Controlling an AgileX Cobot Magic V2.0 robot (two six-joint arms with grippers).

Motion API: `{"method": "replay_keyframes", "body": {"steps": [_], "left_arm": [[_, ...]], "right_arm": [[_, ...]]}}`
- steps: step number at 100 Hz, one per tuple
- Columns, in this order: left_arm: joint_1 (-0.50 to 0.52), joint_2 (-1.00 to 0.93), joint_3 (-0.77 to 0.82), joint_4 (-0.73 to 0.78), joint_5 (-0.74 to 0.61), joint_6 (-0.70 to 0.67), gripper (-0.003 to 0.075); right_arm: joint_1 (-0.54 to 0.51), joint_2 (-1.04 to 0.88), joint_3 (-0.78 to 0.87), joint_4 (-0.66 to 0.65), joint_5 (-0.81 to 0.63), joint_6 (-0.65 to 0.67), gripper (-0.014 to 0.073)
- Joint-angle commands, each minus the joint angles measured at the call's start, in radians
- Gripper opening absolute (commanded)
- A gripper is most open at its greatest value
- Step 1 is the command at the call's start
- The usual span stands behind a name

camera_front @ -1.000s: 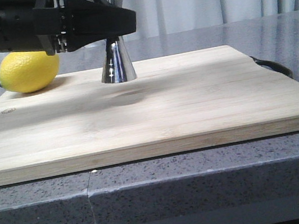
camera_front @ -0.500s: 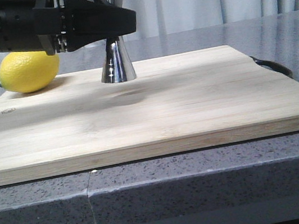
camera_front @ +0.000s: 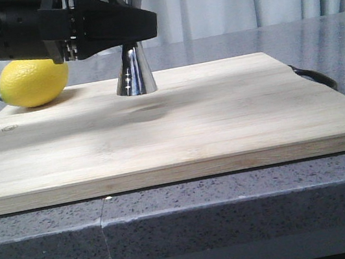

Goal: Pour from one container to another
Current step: 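Tilt the measuring cup with the right gripper, pouring into the jigger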

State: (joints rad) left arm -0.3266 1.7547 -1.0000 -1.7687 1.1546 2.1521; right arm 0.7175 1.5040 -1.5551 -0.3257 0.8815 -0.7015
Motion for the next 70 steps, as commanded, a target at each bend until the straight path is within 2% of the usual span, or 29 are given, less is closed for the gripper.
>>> {"method": "replay_keyframes", "body": {"steps": [1, 70], "left_arm": [[-0.011, -0.043, -0.030, -0.096, 0.090, -0.003, 0.0145], [-0.011, -0.043, -0.030, -0.096, 0.090, -0.003, 0.0145]], "right_arm": [[0.003, -0.034, -0.037, -0.034, -0.071, -0.026, 0.0291], [0.003, -0.034, -0.037, -0.054, -0.115, -0.119, 0.0291]]}}
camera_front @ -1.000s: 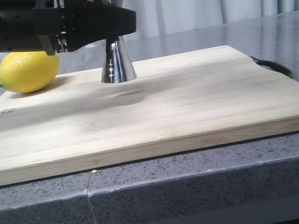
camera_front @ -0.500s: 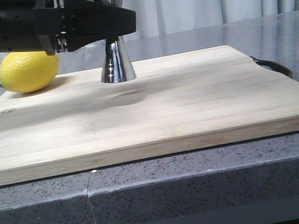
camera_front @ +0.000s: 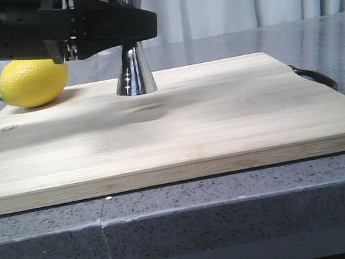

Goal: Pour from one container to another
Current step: 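Tilt the measuring cup with the right gripper, pouring into the jigger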

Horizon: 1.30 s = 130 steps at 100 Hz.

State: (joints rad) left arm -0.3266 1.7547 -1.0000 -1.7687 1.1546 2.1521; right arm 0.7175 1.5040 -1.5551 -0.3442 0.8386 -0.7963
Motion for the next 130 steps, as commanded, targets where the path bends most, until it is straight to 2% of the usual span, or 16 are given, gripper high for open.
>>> {"method": "replay_keyframes", "body": {"steps": [1, 130], "left_arm": [[-0.011, -0.043, -0.030, -0.096, 0.090, -0.003, 0.0145], [-0.011, -0.043, -0.030, -0.096, 0.090, -0.003, 0.0145]], "right_arm": [[0.003, -0.034, -0.037, -0.035, -0.072, -0.027, 0.0291], [0.003, -0.034, -0.037, -0.063, -0.141, -0.195, 0.0291]]}}
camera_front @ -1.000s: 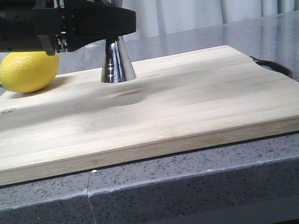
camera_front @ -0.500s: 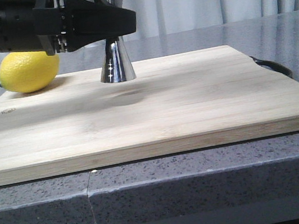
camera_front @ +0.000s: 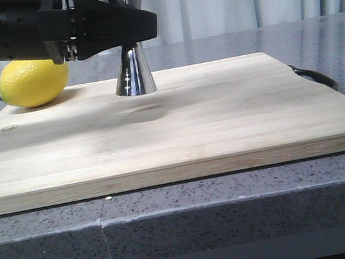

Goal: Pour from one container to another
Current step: 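Tilt the measuring cup with the right gripper, pouring into the jigger, then tilt the measuring cup upright and move it back with the right gripper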

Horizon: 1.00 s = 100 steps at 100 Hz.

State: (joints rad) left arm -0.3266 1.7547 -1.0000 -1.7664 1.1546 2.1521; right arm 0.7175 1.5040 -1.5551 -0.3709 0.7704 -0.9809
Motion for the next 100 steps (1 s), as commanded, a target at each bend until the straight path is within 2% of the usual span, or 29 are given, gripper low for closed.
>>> {"method": "replay_keyframes", "body": {"steps": [1, 89, 100], "left_arm": [[-0.011, -0.043, -0.030, -0.098, 0.090, -0.003, 0.0145], [-0.011, -0.043, -0.030, -0.098, 0.090, -0.003, 0.0145], [-0.011, -0.043, -0.030, -0.098, 0.090, -0.003, 0.0145]], "right_arm": [[0.003, -0.034, -0.037, -0.038, -0.075, -0.011, 0.0291], [0.003, -0.034, -0.037, -0.039, -0.094, -0.011, 0.0291], [0.003, -0.034, -0.037, 0.014, -0.089, 0.092, 0.0291]]}}
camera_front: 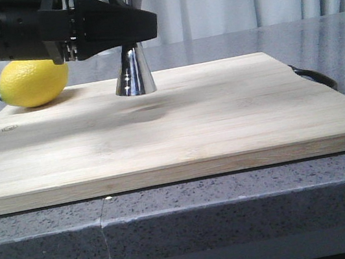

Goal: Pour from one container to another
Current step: 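Tilt the measuring cup upright and move it back with the right gripper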

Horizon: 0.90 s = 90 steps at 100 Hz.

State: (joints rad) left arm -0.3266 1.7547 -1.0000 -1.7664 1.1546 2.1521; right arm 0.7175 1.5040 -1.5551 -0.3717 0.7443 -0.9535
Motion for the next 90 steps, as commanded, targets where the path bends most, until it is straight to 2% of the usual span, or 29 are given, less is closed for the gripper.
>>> {"method": "replay_keyframes", "body": {"steps": [1, 23, 37, 52, 65, 79, 90], "left_arm": [[-0.011, -0.043, -0.030, -0.098, 0.090, -0.003, 0.0145], [-0.011, -0.043, -0.030, -0.098, 0.090, -0.003, 0.0145], [-0.011, -0.043, -0.030, -0.098, 0.090, -0.003, 0.0145], [-0.011, -0.043, -0.030, -0.098, 0.090, -0.003, 0.0145], [-0.011, -0.043, -0.030, -0.098, 0.090, -0.003, 0.0145], [-0.011, -0.043, -0.030, -0.098, 0.090, -0.003, 0.0145], [-0.011, -0.043, -0.030, -0.098, 0.090, -0.003, 0.0145]], "right_arm": [[0.003, -0.034, -0.037, 0.021, -0.061, 0.073, 0.0291], [0.001, -0.035, -0.037, 0.055, -0.039, 0.383, 0.0291], [-0.033, -0.060, -0.036, 0.090, -0.032, 0.515, 0.0291], [-0.109, -0.110, -0.017, 0.261, -0.038, 0.534, 0.0291], [-0.190, -0.167, 0.079, 0.354, -0.106, 0.534, 0.0291], [-0.272, -0.243, 0.241, 0.462, -0.231, 0.535, 0.0291], [-0.318, -0.304, 0.399, 0.554, -0.386, 0.535, 0.0291]]}}
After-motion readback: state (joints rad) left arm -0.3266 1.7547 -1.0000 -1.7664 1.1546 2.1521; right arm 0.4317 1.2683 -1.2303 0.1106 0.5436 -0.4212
